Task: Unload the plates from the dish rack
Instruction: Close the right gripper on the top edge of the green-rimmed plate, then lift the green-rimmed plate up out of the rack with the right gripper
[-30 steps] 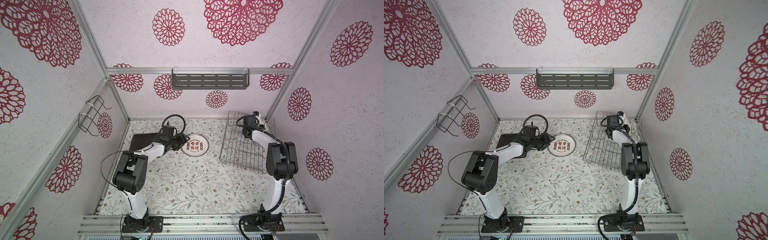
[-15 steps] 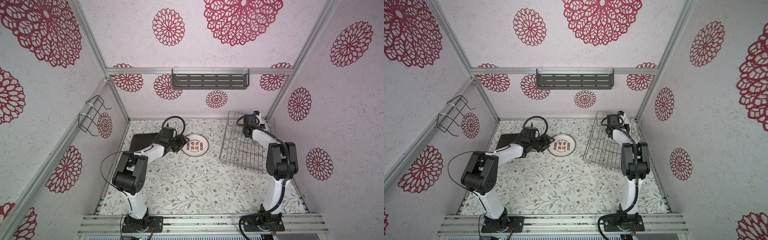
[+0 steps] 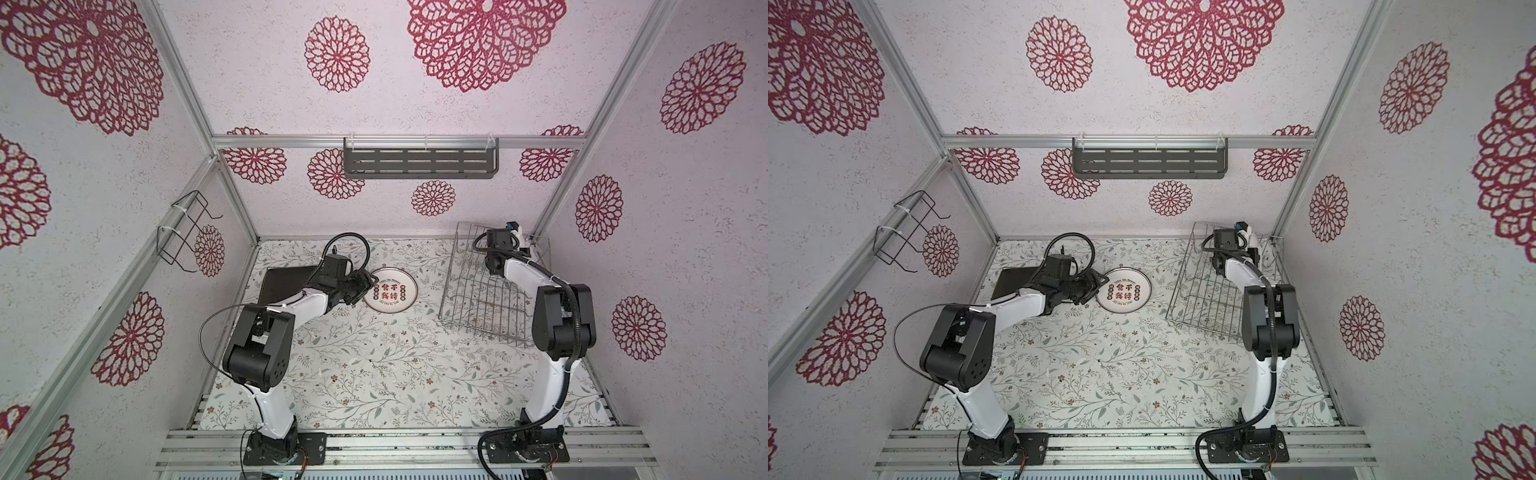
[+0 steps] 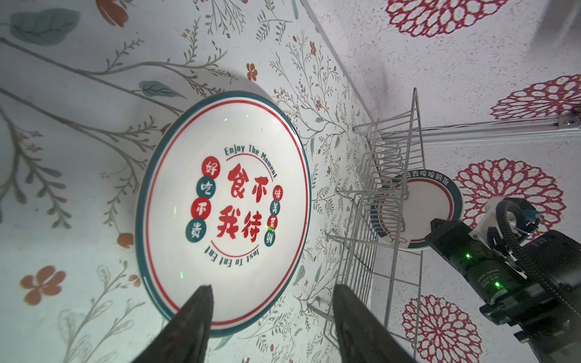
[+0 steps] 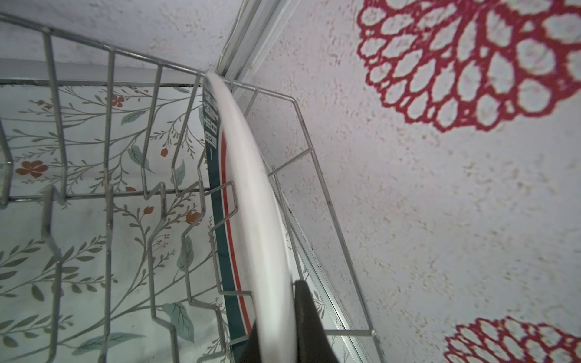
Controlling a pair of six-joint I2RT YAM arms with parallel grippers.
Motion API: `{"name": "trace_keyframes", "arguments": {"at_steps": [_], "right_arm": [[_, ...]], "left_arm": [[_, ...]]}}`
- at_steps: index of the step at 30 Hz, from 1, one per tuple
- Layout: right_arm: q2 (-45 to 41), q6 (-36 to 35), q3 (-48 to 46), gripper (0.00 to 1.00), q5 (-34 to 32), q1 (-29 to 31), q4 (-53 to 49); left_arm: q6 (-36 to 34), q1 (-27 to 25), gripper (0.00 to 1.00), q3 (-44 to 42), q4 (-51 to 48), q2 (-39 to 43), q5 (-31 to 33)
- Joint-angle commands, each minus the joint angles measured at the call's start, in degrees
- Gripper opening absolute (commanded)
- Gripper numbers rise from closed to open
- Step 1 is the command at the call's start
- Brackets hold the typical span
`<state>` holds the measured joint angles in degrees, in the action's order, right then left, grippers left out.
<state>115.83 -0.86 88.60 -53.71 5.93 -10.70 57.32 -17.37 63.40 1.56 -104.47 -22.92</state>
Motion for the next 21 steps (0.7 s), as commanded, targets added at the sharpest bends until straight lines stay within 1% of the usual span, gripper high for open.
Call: {"name": "trace_keyframes", "arguments": {"at_steps": [1,8,21], "right_arm": [[-2.1,-1.2,2.9,0.0,-2.7,-0.1,0.0],[-3.5,-3.3,1.9,0.0,-3.5,0.0,1.5],[-6.9,-4.5,0.8,0.0,-4.4,0.7,1.9]], "left_arm": [[0.1,0.2,0.65,-0.7,1.7,2.5,0.5],[0.7,0.1,0.65,-1.1,2.8,3.0,0.6],[0.9,0.2,0.64,-1.5,2.7,4.4,0.6]]}}
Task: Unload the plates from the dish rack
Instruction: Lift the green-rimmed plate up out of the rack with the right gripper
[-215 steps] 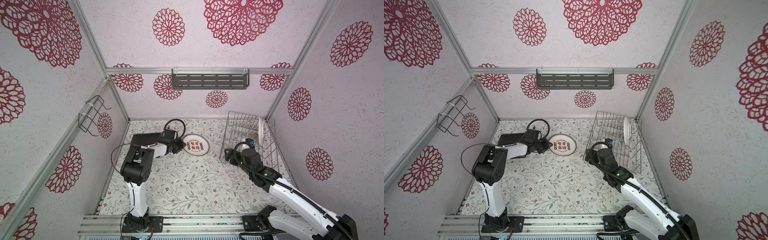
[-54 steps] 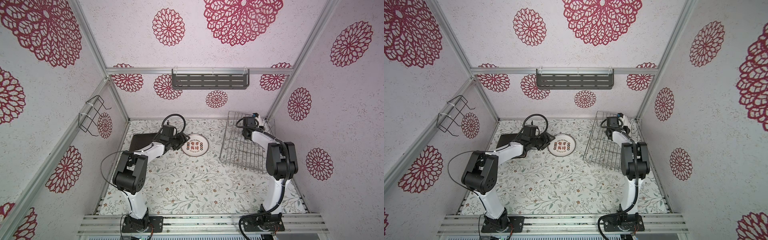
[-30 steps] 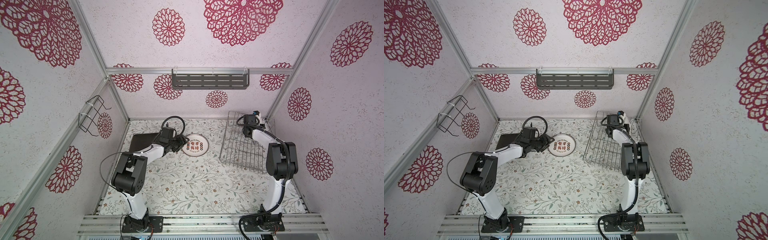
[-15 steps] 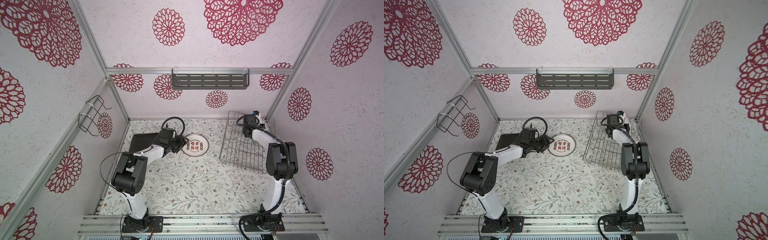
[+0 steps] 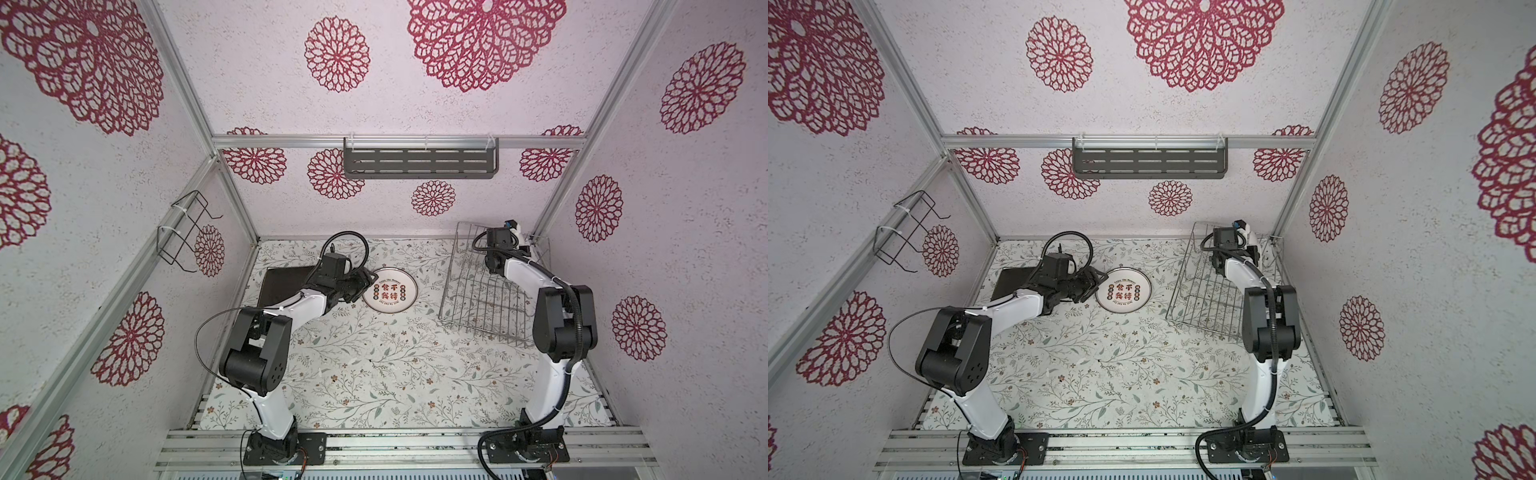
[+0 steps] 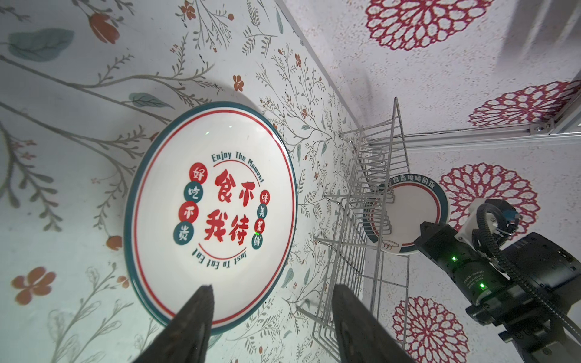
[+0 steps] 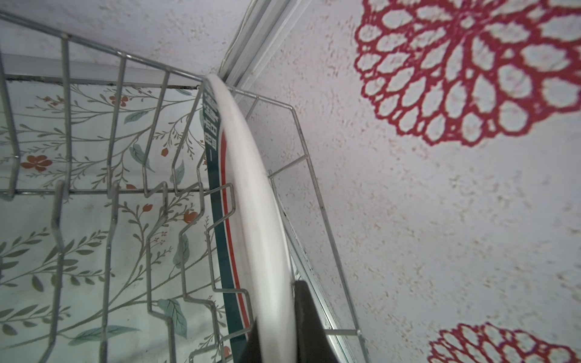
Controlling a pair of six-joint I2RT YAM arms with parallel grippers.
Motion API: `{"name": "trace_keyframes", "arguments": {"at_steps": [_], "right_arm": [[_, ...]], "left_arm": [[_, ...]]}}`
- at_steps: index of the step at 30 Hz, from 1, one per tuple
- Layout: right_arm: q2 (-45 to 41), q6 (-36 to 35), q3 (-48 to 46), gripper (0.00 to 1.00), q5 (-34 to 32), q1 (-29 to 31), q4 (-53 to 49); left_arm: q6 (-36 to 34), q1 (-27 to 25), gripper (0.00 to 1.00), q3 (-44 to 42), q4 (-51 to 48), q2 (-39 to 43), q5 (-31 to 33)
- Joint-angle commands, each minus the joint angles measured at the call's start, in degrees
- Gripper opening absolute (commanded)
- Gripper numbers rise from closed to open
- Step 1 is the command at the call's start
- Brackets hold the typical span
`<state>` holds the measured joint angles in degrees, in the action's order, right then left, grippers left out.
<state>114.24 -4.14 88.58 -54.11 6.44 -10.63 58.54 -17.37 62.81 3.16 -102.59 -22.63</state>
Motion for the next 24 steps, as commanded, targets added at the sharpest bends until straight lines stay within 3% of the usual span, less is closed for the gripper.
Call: {"name": "trace_keyframes", "arguments": {"at_steps": [1,24], "right_arm": [[-5.5,-1.3,0.8,0.0,-4.2,0.2,1.9],[-13.9,-2.8,-2.4,0.0,-8.0,3.5,2.6]], "left_arm": [[-0.4,0.2,0.64,-1.0,1.2,2.6,0.2],[-1.0,-0.2,0.65,-4.7,-1.8,11.6,0.8]]}}
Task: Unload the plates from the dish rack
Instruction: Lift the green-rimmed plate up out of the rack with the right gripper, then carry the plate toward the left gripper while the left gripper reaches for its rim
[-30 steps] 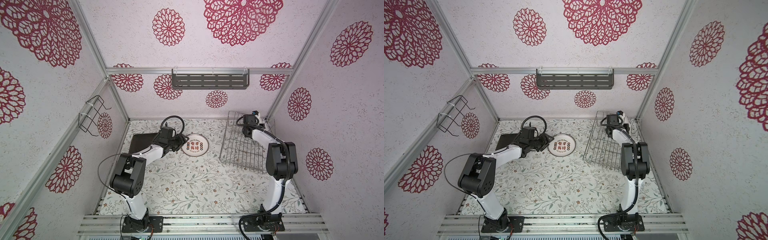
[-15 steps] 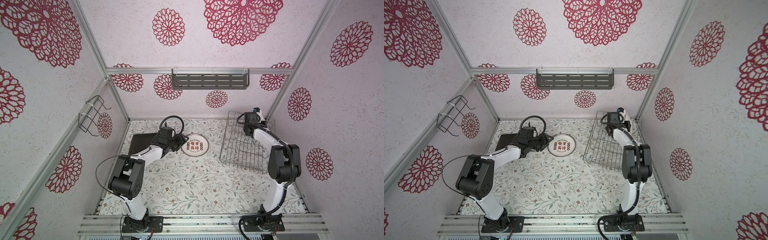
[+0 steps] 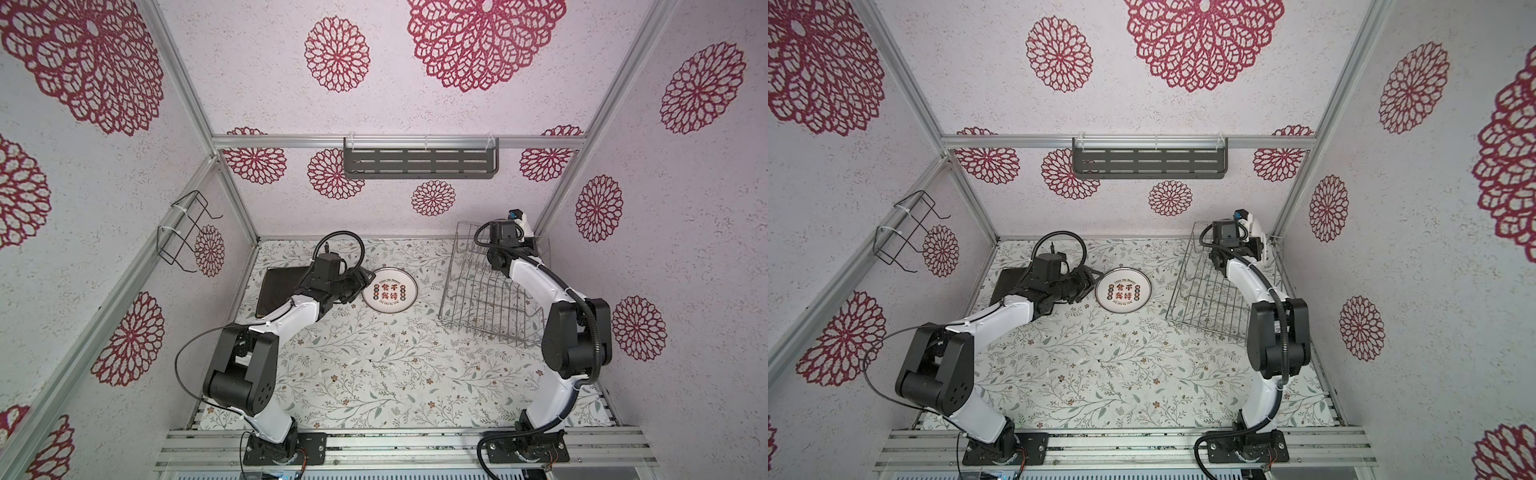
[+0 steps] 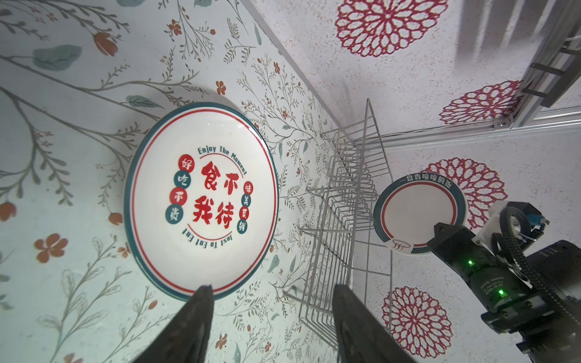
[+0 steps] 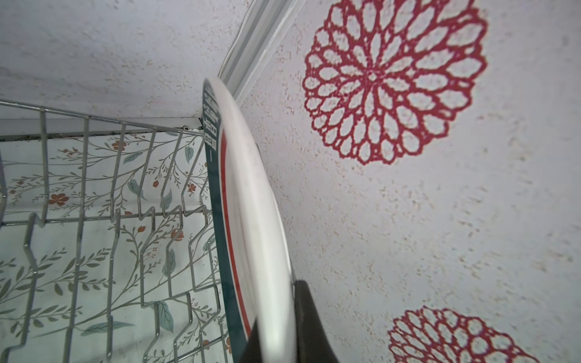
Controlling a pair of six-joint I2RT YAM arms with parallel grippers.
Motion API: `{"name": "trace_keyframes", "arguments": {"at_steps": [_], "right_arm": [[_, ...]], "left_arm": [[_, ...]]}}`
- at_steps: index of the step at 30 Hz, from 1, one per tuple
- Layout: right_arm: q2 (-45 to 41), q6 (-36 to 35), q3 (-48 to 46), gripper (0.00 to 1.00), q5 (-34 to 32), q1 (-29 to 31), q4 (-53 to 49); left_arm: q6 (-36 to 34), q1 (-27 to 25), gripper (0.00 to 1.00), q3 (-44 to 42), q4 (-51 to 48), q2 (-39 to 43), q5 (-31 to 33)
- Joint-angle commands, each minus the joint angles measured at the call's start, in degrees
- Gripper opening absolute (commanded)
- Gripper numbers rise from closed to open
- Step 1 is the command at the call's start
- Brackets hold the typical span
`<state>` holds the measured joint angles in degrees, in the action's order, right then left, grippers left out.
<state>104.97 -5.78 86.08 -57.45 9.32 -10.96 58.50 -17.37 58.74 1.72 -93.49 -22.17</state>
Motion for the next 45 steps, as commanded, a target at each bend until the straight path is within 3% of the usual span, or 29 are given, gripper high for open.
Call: {"name": "trace_keyframes", "arguments": {"at_steps": [1,7,13,19,25,30,38,45], "right_arm": [[-5.3,-1.5,-0.3,0.0,-4.8,0.8,3.2],[-11.8,-1.2,-3.4,0.0,-5.2,3.1,3.7],[-25.0,2.9,-12.8,0.0,-4.0,7.1,6.9],[-37.1,10.4,-17.1,0.0,7.8,10.8,-2.1],[-51.0,20.4,-26.0,0.0,21.3,11.8,-1.8],[-57.6,28.0,-29.4,0.0,31.4,12.2,-2.7],[-65.6,45.1,-41.3,0.0,47.8,12.6,12.1],[-65.7,55.4,-49.0,0.0,54.7,12.8,22.8]], "left_arm": [[-1.1,-0.2,0.65,-0.7,-0.8,3.1,0.4],[-1.3,-0.7,0.65,-1.9,-2.0,7.3,1.1],[-2.7,-2.8,0.65,-2.9,-6.3,12.8,3.6],[-2.7,-5.7,0.66,-4.7,-6.9,17.0,6.2],[-2.9,-8.6,0.66,-6.0,-5.6,19.6,7.6],[-1.2,-10.5,0.66,-7.5,-2.2,20.8,7.5],[0.3,-11.0,0.67,-6.1,2.1,18.9,6.3],[0.8,-11.0,0.69,-5.0,5.2,15.9,4.8]]}}
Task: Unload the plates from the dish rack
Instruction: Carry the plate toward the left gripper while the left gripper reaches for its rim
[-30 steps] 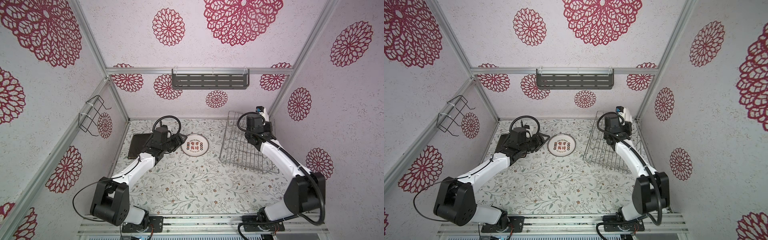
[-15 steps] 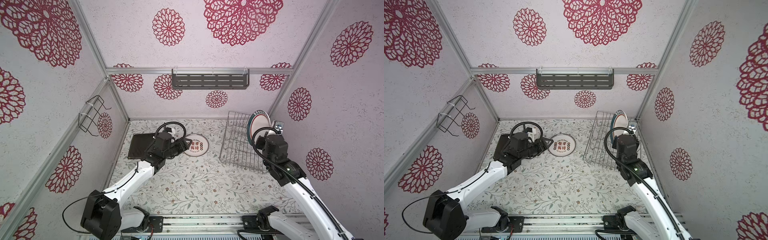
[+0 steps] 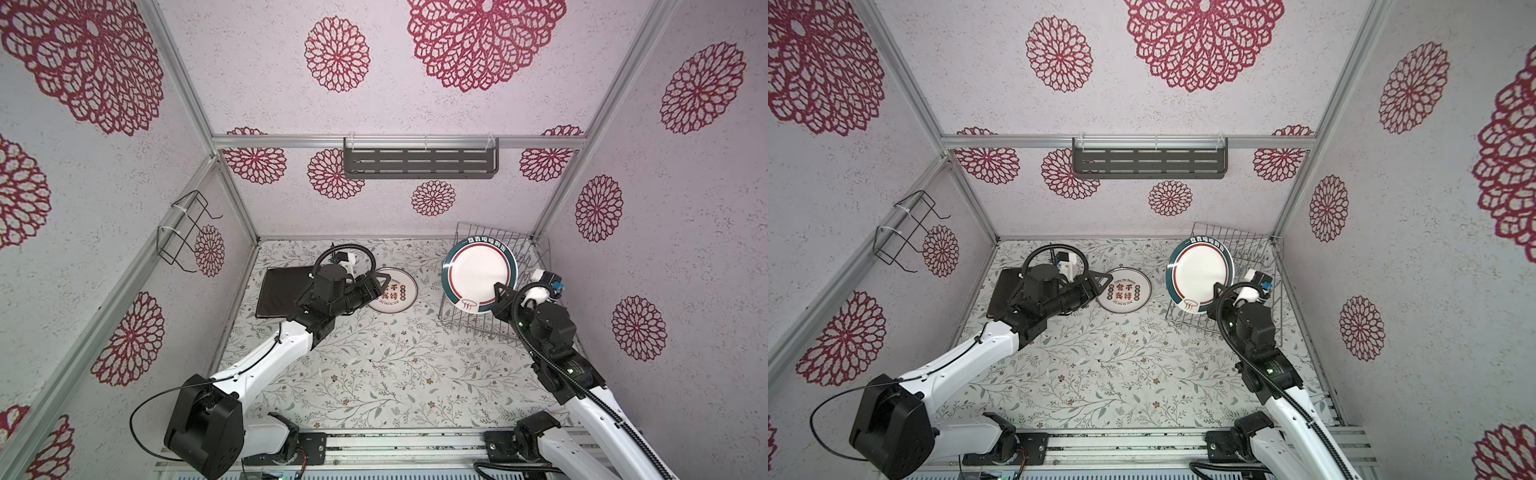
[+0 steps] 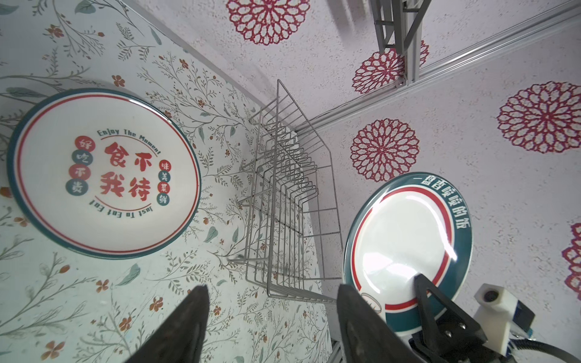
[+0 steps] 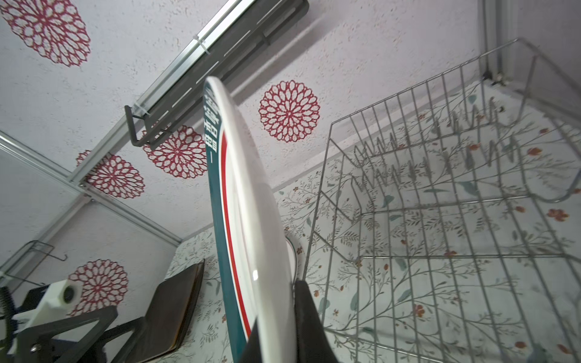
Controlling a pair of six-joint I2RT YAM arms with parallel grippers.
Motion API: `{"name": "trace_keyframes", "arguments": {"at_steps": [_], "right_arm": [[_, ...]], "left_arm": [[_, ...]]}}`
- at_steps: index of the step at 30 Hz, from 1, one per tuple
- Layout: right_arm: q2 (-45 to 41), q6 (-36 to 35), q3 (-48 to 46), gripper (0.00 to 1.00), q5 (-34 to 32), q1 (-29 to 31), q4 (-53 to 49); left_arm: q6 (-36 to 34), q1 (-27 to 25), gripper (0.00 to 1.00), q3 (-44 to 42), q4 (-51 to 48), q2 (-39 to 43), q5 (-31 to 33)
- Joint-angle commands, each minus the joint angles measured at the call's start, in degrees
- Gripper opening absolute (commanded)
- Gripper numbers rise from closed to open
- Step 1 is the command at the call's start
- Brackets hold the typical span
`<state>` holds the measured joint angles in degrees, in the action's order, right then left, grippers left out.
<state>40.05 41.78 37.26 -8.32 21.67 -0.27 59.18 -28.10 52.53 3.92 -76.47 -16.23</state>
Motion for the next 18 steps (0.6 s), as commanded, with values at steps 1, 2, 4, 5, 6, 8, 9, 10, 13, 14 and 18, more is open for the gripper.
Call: {"name": "trace_keyframes", "arguments": {"at_steps": [1,2,4,5,6,8,9,10,13,14,18], "right_arm": [[-0.4,8.7,-1.0,0.0,6.4,0.5,12.9],[0.0,9.3,-1.3,0.0,6.5,0.6,13.0],[1.2,9.7,-1.5,0.0,6.1,1.3,11.2],[1.7,9.7,-1.6,0.0,5.9,1.6,10.6],[2.0,10.2,-2.1,0.0,5.9,2.1,10.4],[2.0,12.0,-4.1,0.0,6.0,3.1,12.3],[1.9,13.2,-5.4,0.0,6.0,3.6,14.1],[1.9,14.5,-6.8,0.0,6.0,4.0,15.7],[2.8,17.5,-9.2,0.0,5.1,5.5,18.2],[3.3,17.9,-9.3,0.0,4.9,6.0,18.4],[6.0,18.1,-9.5,0.0,5.2,8.1,19.6]], "left_arm": [[0.2,-0.3,0.69,1.3,3.6,-1.5,-1.4],[0.4,-0.3,0.69,1.3,4.3,-1.9,-1.7],[0.5,-0.4,0.69,0.7,6.5,-2.5,-2.7],[0.7,-0.5,0.7,0.0,8.3,-2.6,-3.0],[1.2,-0.4,0.7,-0.9,10.5,-2.8,-3.2],[2.1,-0.4,0.7,-2.4,13.6,-3.2,-3.1],[2.4,-0.4,0.7,-2.7,14.5,-3.6,-3.2],[2.6,-0.5,0.7,-2.9,15.0,-3.9,-3.4],[2.9,-1.1,0.7,-3.2,16.2,-5.2,-3.7],[3.0,-1.4,0.7,-3.2,16.7,-5.6,-3.8],[3.6,-2.6,0.7,-3.3,18.4,-7.8,-4.2]]}}
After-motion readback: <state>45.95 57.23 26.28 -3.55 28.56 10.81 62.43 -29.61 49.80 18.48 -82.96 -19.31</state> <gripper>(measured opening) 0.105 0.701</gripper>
